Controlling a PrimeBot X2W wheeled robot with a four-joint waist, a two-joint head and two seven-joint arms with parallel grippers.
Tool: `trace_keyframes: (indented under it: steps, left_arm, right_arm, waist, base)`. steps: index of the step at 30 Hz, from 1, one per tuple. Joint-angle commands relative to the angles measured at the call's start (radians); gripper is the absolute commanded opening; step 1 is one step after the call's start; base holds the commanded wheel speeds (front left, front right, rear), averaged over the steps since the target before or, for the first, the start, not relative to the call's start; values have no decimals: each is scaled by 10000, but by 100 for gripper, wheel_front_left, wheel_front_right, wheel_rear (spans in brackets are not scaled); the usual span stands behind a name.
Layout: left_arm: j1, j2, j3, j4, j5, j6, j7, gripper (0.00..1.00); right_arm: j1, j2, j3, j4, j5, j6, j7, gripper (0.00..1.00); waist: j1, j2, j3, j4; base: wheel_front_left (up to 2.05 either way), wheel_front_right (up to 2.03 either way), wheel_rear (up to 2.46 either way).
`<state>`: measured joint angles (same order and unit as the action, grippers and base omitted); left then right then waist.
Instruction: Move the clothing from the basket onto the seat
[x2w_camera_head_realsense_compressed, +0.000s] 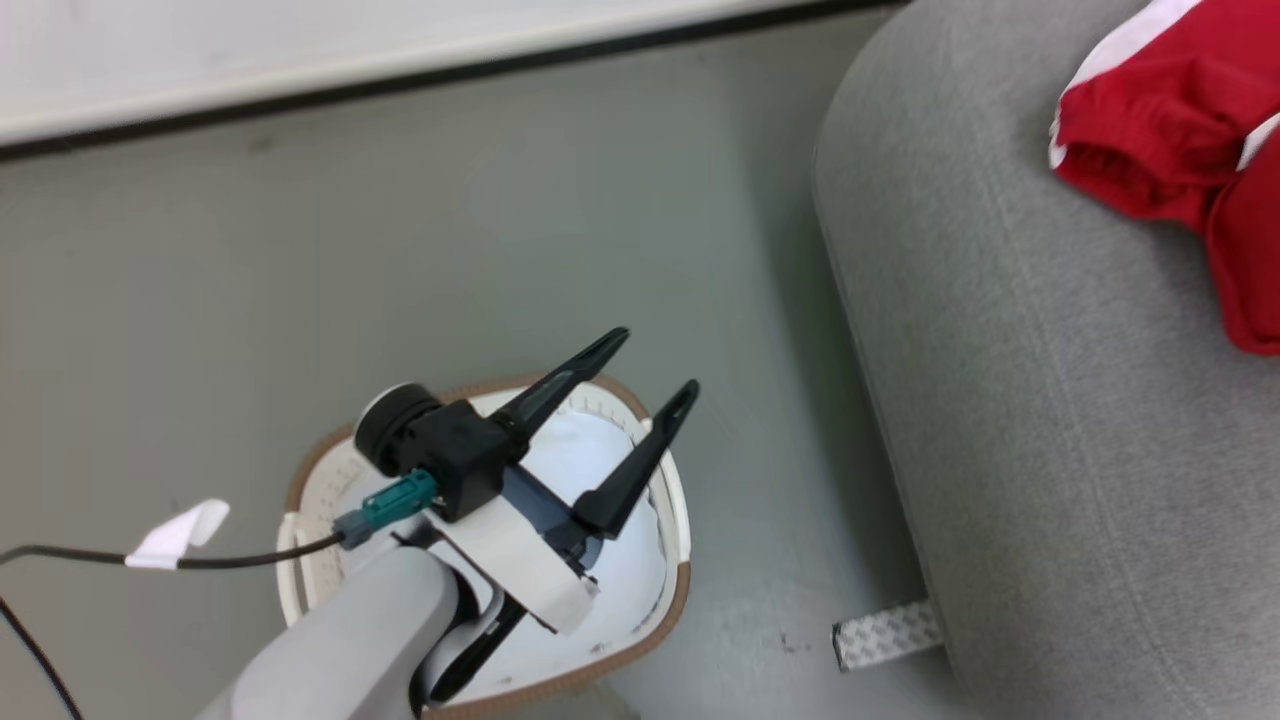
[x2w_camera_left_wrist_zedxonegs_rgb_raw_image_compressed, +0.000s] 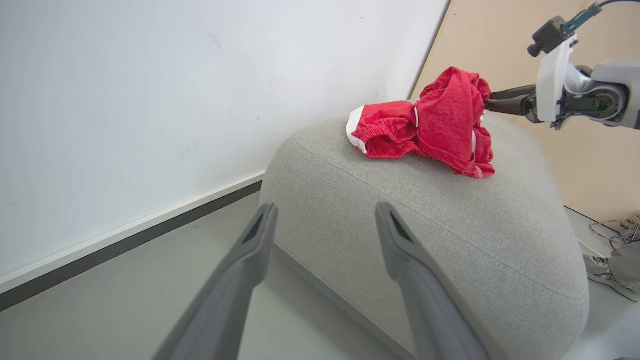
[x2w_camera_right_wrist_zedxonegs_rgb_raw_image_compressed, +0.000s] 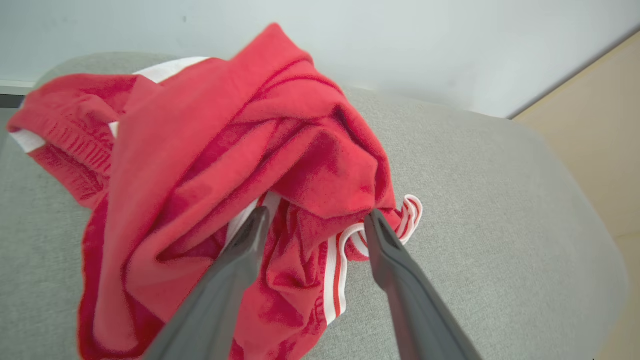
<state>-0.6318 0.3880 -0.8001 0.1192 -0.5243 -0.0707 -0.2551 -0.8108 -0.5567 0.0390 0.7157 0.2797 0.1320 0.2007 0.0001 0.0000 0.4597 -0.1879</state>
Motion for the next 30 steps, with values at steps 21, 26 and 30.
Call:
trace_keyframes:
  steps: [21, 26, 30]
  left_arm:
    - [3024, -745, 4255, 464, 158, 1054, -91, 100]
    - [3982, -1019, 5769, 269, 657, 1066, -92, 100]
    - [4668, -1349, 6569, 286, 1038, 744, -92, 100]
  right_arm:
    - [3344, 567, 1576, -4675, 1937, -26, -2777, 100]
    - [4866, 1966, 839, -5448, 1007, -26, -3548, 100]
    - [6057, 3103, 274, -5870, 289, -25, -4138, 100]
  waist:
    - [-1, 0, -4487, 1136]
    - [-1, 0, -4605, 1253]
    - [-1, 0, -4637, 1334]
  base:
    - [0, 0, 0]
    - [0, 0, 0]
    - [0, 0, 0]
